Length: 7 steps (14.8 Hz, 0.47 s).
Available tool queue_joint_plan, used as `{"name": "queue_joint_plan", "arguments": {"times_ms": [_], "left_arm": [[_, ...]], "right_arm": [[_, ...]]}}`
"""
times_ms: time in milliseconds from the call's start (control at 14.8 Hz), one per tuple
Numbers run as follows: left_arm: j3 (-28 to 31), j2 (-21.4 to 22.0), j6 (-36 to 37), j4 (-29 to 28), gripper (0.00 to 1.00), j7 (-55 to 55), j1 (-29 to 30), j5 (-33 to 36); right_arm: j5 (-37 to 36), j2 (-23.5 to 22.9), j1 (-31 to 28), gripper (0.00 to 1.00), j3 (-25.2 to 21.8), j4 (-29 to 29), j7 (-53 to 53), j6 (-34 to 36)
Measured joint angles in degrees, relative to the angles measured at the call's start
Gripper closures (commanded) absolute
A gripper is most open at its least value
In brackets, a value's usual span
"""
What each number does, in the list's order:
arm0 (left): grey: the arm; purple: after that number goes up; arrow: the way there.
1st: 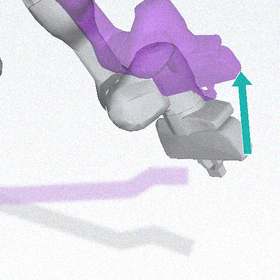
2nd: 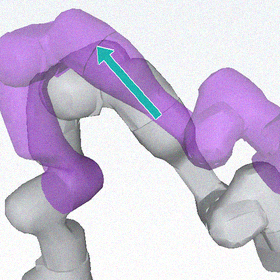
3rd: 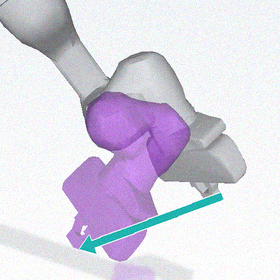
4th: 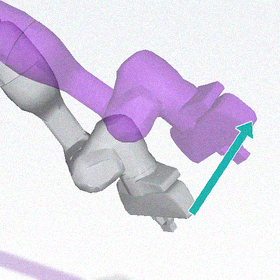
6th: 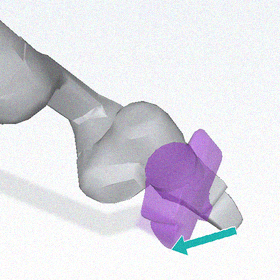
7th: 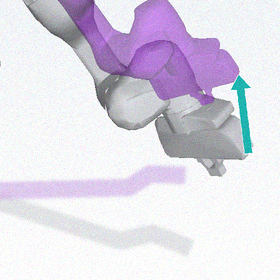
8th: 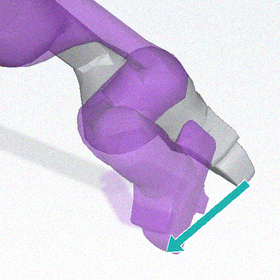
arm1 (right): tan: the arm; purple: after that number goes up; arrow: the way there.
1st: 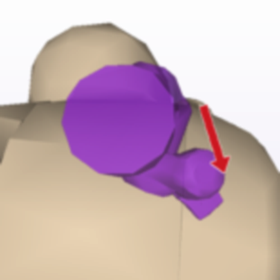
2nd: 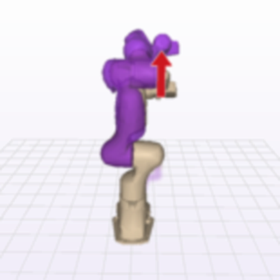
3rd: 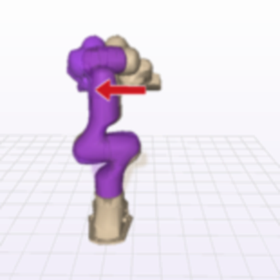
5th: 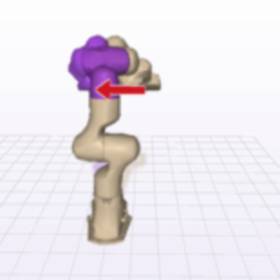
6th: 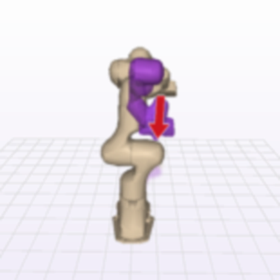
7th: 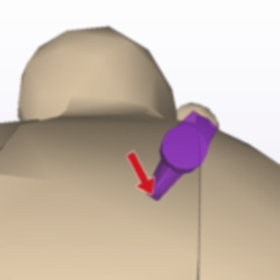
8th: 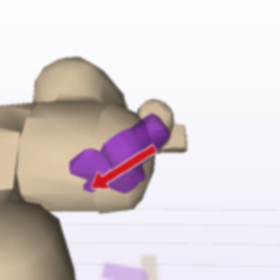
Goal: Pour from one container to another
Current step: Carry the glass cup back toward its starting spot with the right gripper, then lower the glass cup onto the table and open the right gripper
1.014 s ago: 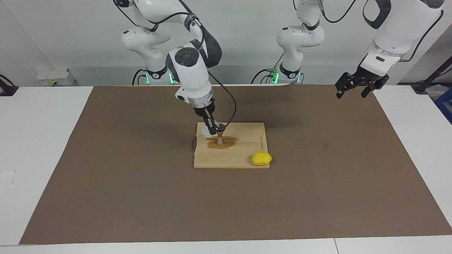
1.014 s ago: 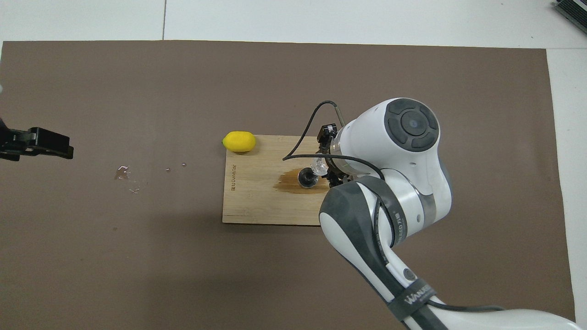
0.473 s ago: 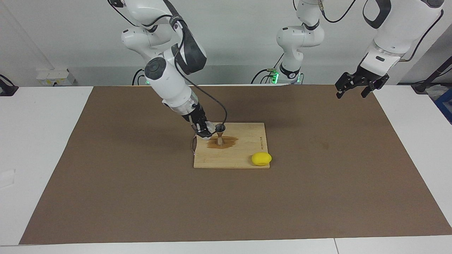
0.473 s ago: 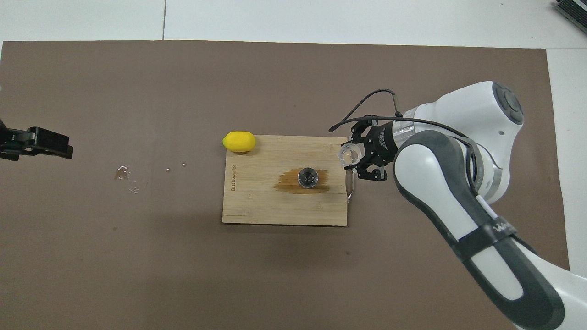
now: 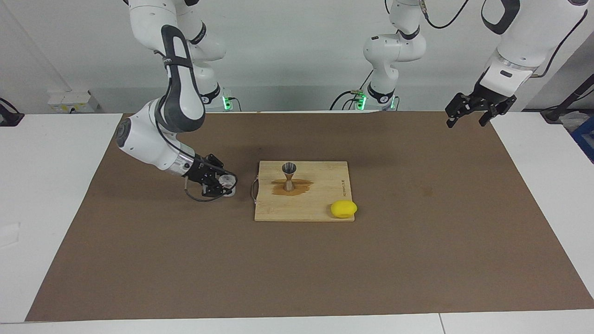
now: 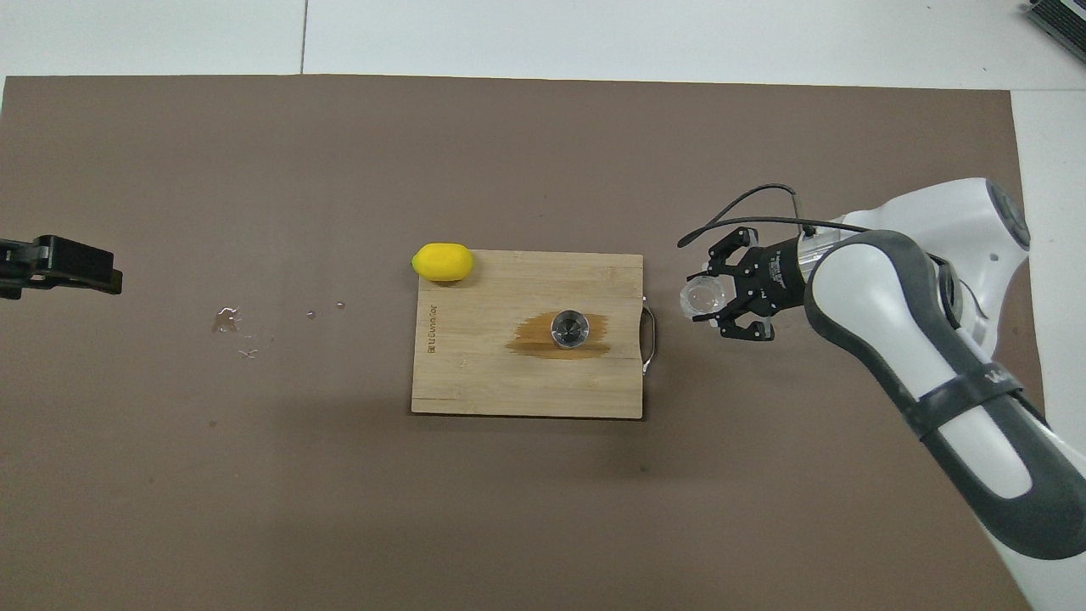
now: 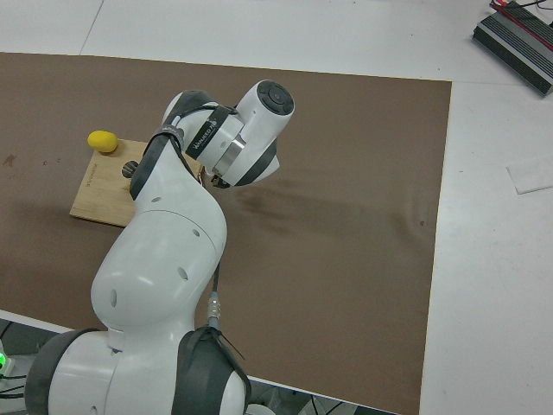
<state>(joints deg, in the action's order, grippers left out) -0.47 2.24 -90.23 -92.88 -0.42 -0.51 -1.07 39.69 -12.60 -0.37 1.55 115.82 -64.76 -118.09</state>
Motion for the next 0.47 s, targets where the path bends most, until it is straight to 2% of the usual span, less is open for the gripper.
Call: {"name": "queue_joint_plan", "arguments": {"times_ms": [270, 473], "left_arm": [[-0.03, 0.00, -0.01, 0.00, 0.00, -0.01, 0.00, 0.00], [-0.05, 0.00, -0.01, 0.00, 0.00, -0.01, 0.00, 0.00]], "right_arm": [[0.03, -1.99, -7.28, 0.98, -0.03, 0.54, 11.58, 4.56], [0.04, -4.84, -10.53, 0.98, -0.03, -0.03, 17.09, 4.95]]}}
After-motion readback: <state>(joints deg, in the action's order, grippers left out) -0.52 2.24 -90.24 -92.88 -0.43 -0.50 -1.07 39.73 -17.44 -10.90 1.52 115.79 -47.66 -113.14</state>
